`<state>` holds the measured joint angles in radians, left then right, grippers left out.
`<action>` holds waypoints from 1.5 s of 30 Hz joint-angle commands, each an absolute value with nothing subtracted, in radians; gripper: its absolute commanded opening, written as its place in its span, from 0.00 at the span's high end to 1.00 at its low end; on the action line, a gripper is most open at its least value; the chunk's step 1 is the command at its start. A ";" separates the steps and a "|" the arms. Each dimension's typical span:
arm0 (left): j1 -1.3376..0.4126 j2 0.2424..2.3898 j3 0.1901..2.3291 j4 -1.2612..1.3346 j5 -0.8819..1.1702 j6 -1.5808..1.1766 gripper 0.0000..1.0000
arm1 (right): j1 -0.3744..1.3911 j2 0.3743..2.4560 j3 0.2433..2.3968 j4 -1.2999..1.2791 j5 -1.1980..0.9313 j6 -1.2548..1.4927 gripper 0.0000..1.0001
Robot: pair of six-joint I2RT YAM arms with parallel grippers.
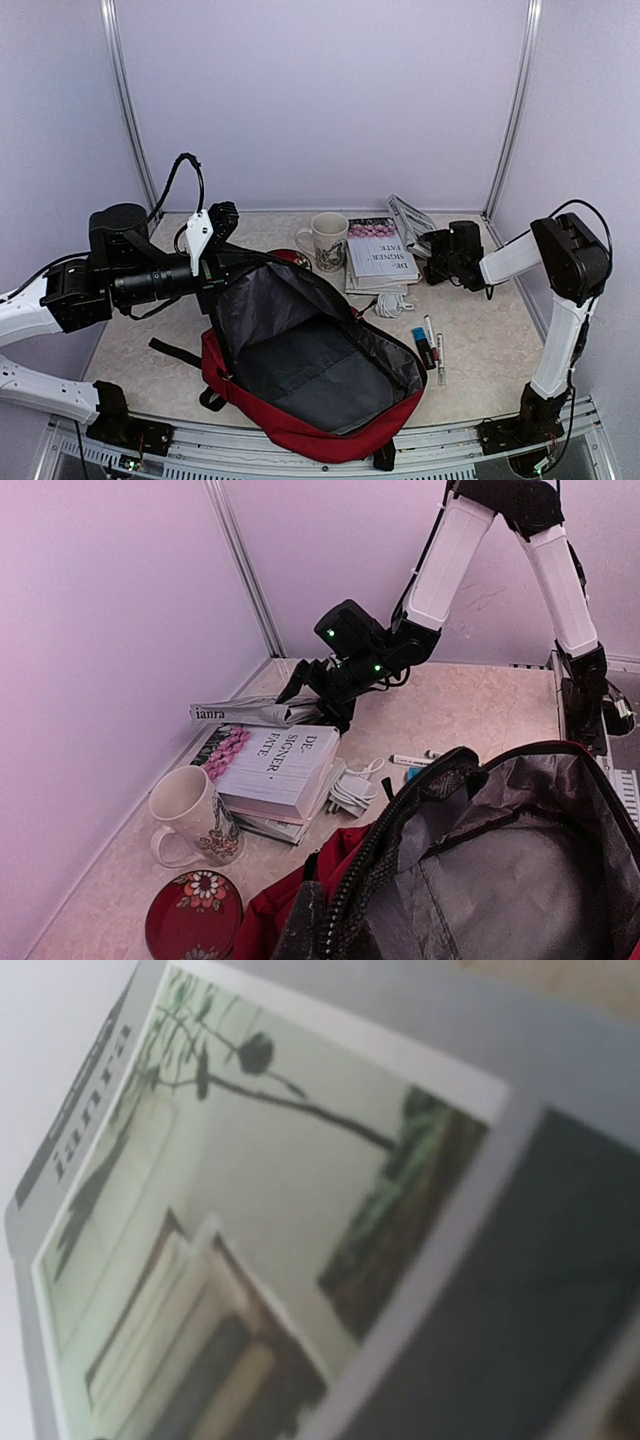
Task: Pack the student bag
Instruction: Pick up the book from the center of the board, then place the book in the largest pocket of the bag.
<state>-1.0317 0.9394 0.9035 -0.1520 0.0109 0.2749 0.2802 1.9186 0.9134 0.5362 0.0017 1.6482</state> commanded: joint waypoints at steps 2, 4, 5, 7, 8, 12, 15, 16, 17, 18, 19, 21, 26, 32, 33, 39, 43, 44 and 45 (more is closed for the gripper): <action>-1.013 0.942 0.899 -0.137 0.006 0.293 1.00 | 0.273 1.980 0.963 0.623 0.008 1.675 0.24; -1.011 0.946 0.899 -0.140 0.000 0.293 1.00 | 0.269 1.983 0.962 0.640 0.003 1.678 0.31; -1.010 0.947 0.899 -0.140 -0.001 0.293 1.00 | 0.267 1.979 0.959 0.645 0.001 1.673 0.35; -1.011 0.948 0.900 -0.143 0.003 0.293 1.00 | 0.264 1.965 0.952 0.647 0.003 1.651 0.44; -1.011 0.948 0.898 -0.141 0.005 0.296 1.00 | 0.262 1.956 0.947 0.647 0.005 1.641 0.48; -1.009 0.948 0.897 -0.142 -0.003 0.295 1.00 | 0.252 1.910 0.901 0.674 0.015 1.614 0.63; -1.009 0.947 0.897 -0.141 0.001 0.291 1.00 | 0.247 1.863 0.876 0.669 0.017 1.568 0.70; -1.009 0.946 0.897 -0.140 0.001 0.289 1.00 | 0.247 1.845 0.872 0.661 0.023 1.546 0.74; -1.009 0.948 0.896 -0.138 0.000 0.289 1.00 | 0.247 1.822 0.868 0.648 0.028 1.521 0.77; -1.009 0.949 0.895 -0.137 -0.002 0.288 1.00 | 0.246 1.799 0.863 0.636 0.036 1.493 0.80; -1.009 0.950 0.894 -0.136 -0.006 0.287 1.00 | 0.246 1.774 0.859 0.624 0.042 1.462 0.82; -1.009 0.956 0.894 -0.133 -0.011 0.282 1.00 | 0.246 1.719 0.862 0.582 0.049 1.381 0.83; -1.009 0.980 0.903 -0.114 -0.040 0.254 1.00 | 0.246 1.555 0.869 0.445 0.002 1.163 0.85; -0.996 1.020 0.967 -0.110 -0.196 0.192 1.00 | 0.258 1.319 0.917 0.199 -0.142 0.913 0.89; -0.992 1.024 0.974 -0.108 -0.202 0.181 1.00 | 0.261 1.280 0.931 0.147 -0.164 0.876 0.90; -0.989 1.062 1.020 -0.105 -0.267 0.123 1.00 | 0.297 1.089 1.055 -0.224 -0.376 0.715 0.98; -0.989 1.072 1.052 -0.116 -0.287 0.069 1.00 | 0.351 1.037 1.214 -0.598 -0.481 0.574 1.00; -0.989 1.074 1.049 -0.111 -0.282 0.059 1.00 | 0.358 1.021 1.235 -0.661 -0.536 0.560 1.00; -0.989 1.075 1.047 -0.103 -0.272 0.050 1.00 | 0.364 1.001 1.241 -0.702 -0.601 0.555 1.00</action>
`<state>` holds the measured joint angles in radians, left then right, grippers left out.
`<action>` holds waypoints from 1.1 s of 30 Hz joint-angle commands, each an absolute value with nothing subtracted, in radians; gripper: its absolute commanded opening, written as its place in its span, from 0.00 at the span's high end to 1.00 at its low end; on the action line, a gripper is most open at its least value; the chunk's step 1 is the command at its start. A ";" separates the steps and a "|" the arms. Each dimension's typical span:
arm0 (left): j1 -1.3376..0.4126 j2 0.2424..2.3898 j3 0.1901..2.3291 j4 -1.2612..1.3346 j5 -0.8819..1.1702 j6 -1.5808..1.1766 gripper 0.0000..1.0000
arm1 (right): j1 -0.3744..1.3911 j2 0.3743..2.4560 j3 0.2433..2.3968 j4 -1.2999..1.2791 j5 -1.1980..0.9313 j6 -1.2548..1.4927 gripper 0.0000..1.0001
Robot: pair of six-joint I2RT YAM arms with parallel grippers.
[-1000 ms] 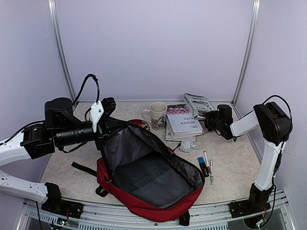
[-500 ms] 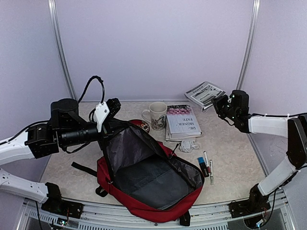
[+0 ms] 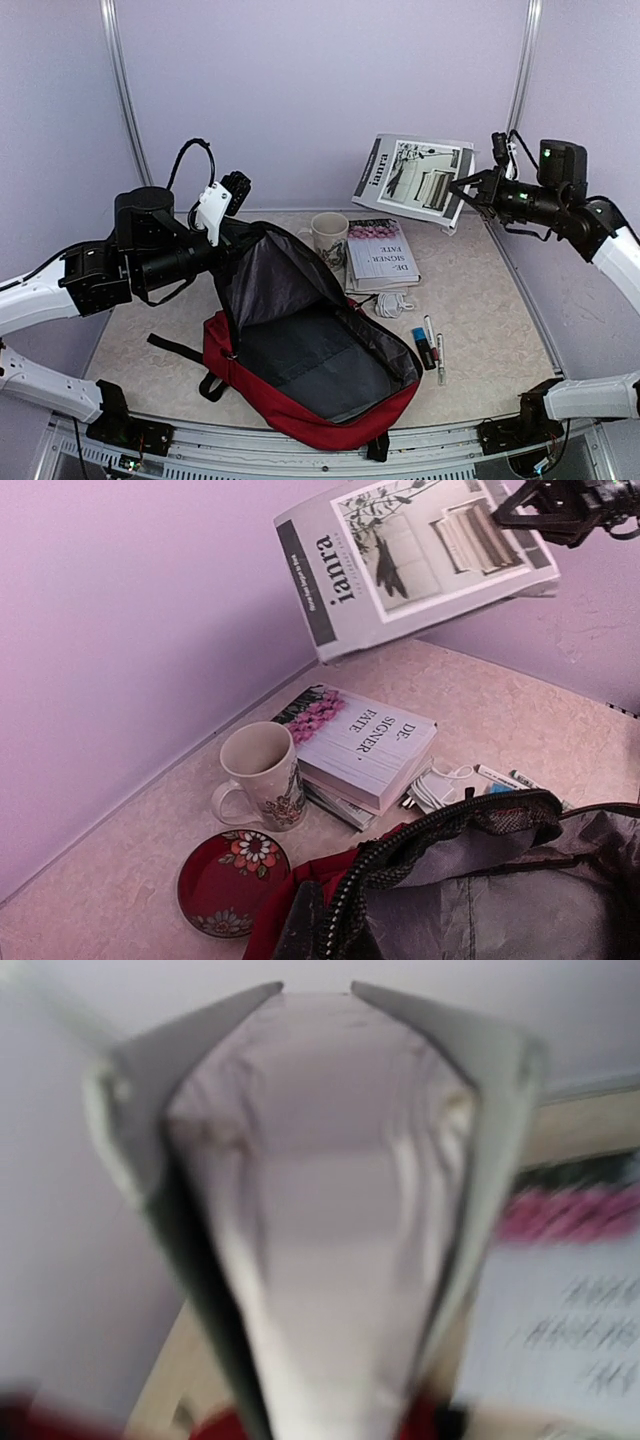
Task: Pack the student bag
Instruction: Place the book in the largest pocket of the bag.
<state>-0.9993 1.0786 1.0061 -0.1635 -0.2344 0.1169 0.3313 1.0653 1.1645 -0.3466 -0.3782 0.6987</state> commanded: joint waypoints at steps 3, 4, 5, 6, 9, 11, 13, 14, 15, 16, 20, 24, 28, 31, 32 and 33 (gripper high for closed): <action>-0.992 1.088 1.051 -0.096 -0.256 0.018 1.00 | 0.382 0.940 1.215 -0.764 -0.806 0.545 1.00; -0.993 1.093 1.057 -0.099 -0.260 0.007 1.00 | 0.391 0.922 1.203 -0.784 -0.847 0.537 1.00; -0.995 1.099 1.064 -0.101 -0.271 -0.005 1.00 | 0.396 0.904 1.196 -0.808 -0.867 0.525 1.00; -0.996 1.103 1.070 -0.104 -0.276 -0.017 1.00 | 0.399 0.880 1.186 -0.830 -0.887 0.511 1.00; -1.002 1.113 1.080 -0.107 -0.287 -0.044 1.00 | 0.414 0.824 1.135 -0.814 -0.993 0.511 1.00; -1.005 1.122 1.083 -0.110 -0.299 -0.055 1.00 | 0.426 0.792 1.099 -0.799 -1.028 0.506 1.00; -1.006 1.132 1.087 -0.112 -0.313 -0.065 1.00 | 0.430 0.792 1.075 -0.885 -1.006 0.421 1.00; -1.007 1.137 1.089 -0.112 -0.322 -0.067 1.00 | 0.430 0.801 1.071 -0.939 -0.981 0.379 1.00; -1.007 1.141 1.092 -0.114 -0.334 -0.071 1.00 | 0.430 0.809 1.064 -0.976 -0.978 0.348 1.00; -1.008 1.146 1.095 -0.116 -0.347 -0.075 1.00 | 0.430 0.807 1.052 -0.980 -1.002 0.335 1.00; -1.014 1.158 1.121 -0.114 -0.322 -0.080 1.00 | 0.435 0.773 0.999 -0.886 -1.042 0.372 1.00; -1.041 1.160 1.115 -0.073 -0.307 -0.078 1.00 | 0.474 0.735 0.838 -0.646 -1.027 0.530 1.00; -1.069 1.160 1.101 -0.043 -0.296 -0.079 1.00 | 0.592 0.722 0.718 -0.470 -0.930 0.638 1.00; -1.074 1.165 1.098 -0.038 -0.296 -0.081 1.00 | 0.712 0.752 0.686 -0.405 -0.841 0.672 1.00; -1.077 1.166 1.098 -0.037 -0.297 -0.080 1.00 | 0.754 0.772 0.682 -0.391 -0.801 0.682 1.00; -1.078 1.168 1.098 -0.036 -0.296 -0.080 1.00 | 0.774 0.796 0.676 -0.372 -0.770 0.696 1.00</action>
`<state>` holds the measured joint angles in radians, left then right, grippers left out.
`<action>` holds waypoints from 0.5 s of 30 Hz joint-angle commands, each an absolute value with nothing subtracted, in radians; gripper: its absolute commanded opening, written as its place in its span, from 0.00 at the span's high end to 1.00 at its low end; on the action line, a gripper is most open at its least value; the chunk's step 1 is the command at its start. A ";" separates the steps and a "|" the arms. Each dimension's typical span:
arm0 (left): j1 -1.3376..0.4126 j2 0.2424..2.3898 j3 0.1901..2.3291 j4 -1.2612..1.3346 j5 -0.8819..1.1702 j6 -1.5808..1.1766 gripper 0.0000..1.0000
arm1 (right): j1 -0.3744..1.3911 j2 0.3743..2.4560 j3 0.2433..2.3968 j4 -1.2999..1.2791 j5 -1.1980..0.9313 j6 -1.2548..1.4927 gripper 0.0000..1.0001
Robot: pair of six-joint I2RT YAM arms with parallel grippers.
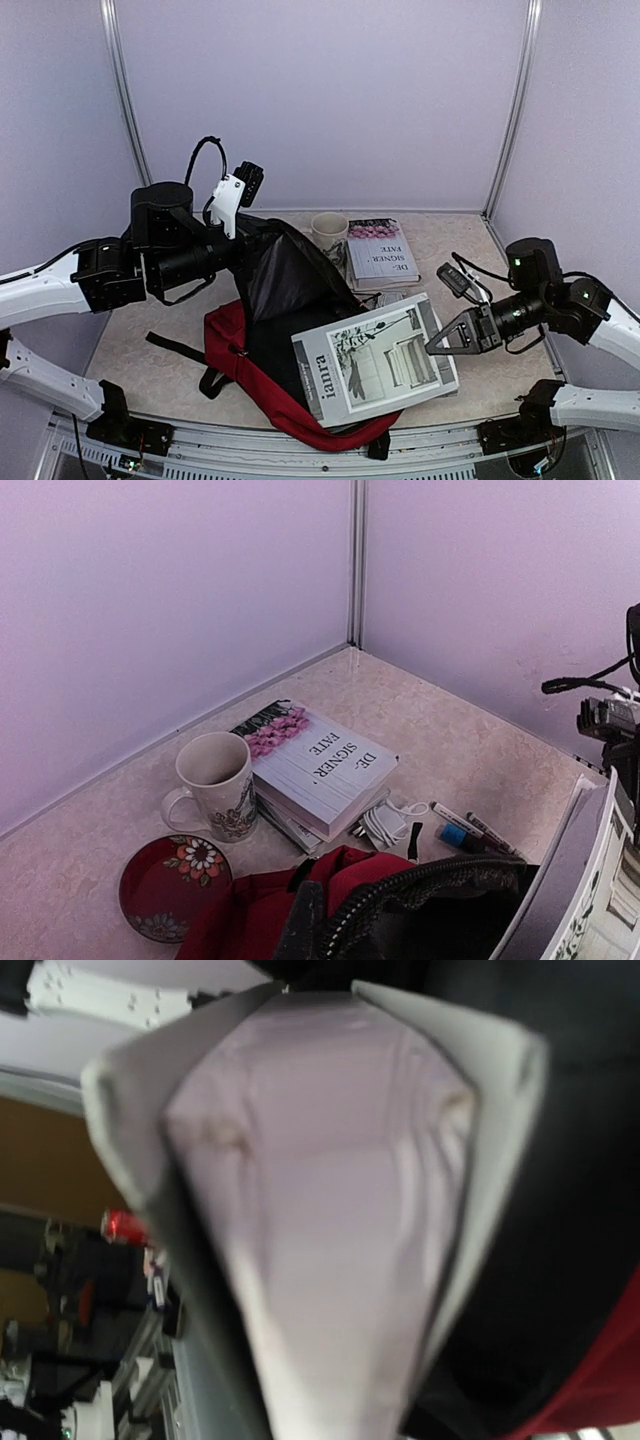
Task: Pack the student bag
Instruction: Place the book in the largest pocket of the bag.
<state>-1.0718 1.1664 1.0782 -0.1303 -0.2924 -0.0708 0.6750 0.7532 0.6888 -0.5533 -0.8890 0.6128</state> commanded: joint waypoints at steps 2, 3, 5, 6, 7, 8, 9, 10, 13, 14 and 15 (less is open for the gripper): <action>-1.084 1.164 1.098 -0.038 -0.297 -0.080 1.00 | 0.793 0.852 0.674 -0.345 -0.705 0.722 1.00; -1.089 1.160 1.097 -0.041 -0.298 -0.078 1.00 | 0.797 0.874 0.668 -0.320 -0.664 0.745 1.00; -1.099 1.143 1.092 -0.054 -0.310 -0.078 1.00 | 0.797 0.898 0.650 -0.241 -0.593 0.806 1.00; -1.105 1.130 1.089 -0.061 -0.320 -0.081 1.00 | 0.798 0.909 0.650 -0.223 -0.549 0.828 1.00; -1.109 1.116 1.086 -0.069 -0.330 -0.087 1.00 | 0.798 0.915 0.651 -0.217 -0.498 0.845 1.00; -1.112 1.095 1.081 -0.075 -0.335 -0.093 1.00 | 0.797 0.920 0.656 -0.213 -0.451 0.865 1.00; -1.116 1.079 1.074 -0.079 -0.336 -0.100 1.00 | 0.798 0.924 0.651 -0.198 -0.405 0.907 1.00; -1.125 1.067 1.066 -0.078 -0.333 -0.102 1.00 | 0.798 0.928 0.645 -0.169 -0.373 0.941 1.00; -1.165 1.028 1.030 -0.053 -0.249 -0.092 1.00 | 0.797 0.955 0.626 -0.011 -0.304 1.034 1.00; -1.191 1.011 1.004 -0.010 -0.198 -0.085 1.00 | 0.797 0.974 0.623 0.045 -0.285 1.060 1.00; -1.212 0.993 0.970 0.032 -0.153 -0.082 1.00 | 0.799 1.000 0.626 0.101 -0.276 1.077 1.00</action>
